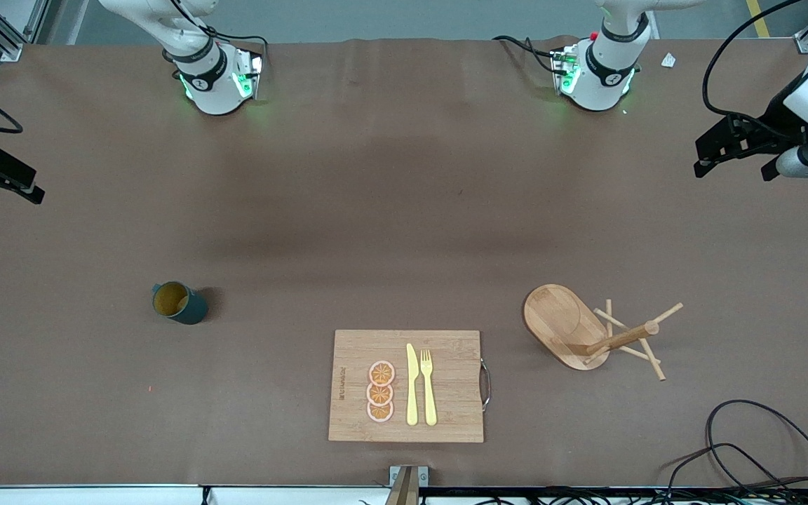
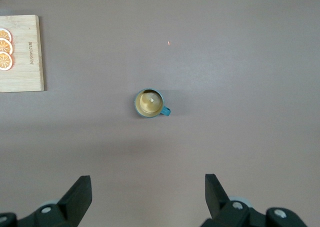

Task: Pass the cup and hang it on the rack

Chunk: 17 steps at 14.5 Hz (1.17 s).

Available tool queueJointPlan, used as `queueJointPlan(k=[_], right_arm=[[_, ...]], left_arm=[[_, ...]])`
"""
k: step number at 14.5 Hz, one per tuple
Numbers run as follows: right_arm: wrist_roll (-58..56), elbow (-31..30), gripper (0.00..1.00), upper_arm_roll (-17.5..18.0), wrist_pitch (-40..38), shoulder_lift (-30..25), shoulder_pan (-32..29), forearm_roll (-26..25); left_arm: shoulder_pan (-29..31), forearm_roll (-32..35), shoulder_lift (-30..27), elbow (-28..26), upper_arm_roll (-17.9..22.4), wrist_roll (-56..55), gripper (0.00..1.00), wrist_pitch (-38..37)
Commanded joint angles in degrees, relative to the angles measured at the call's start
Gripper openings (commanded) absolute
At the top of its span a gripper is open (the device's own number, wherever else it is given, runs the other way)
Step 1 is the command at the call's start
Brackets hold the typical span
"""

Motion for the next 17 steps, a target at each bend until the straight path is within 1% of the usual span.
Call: queueJointPlan(k=[1,17], right_arm=[[0.7,-1.8,1.0,0.4,0.6,-1.4,-0.4,-0.6],[0.7,-1.7,1.0,0.4,0.6,-1.4,-0.4,-0.6]], left_arm=[[0.2,-0.4,0.0,1.1,-0.1,-0.7,1.0,-0.8],[0.2,-0.4,-0.6,1.4,0.4,-0.7,1.0,-1.7]])
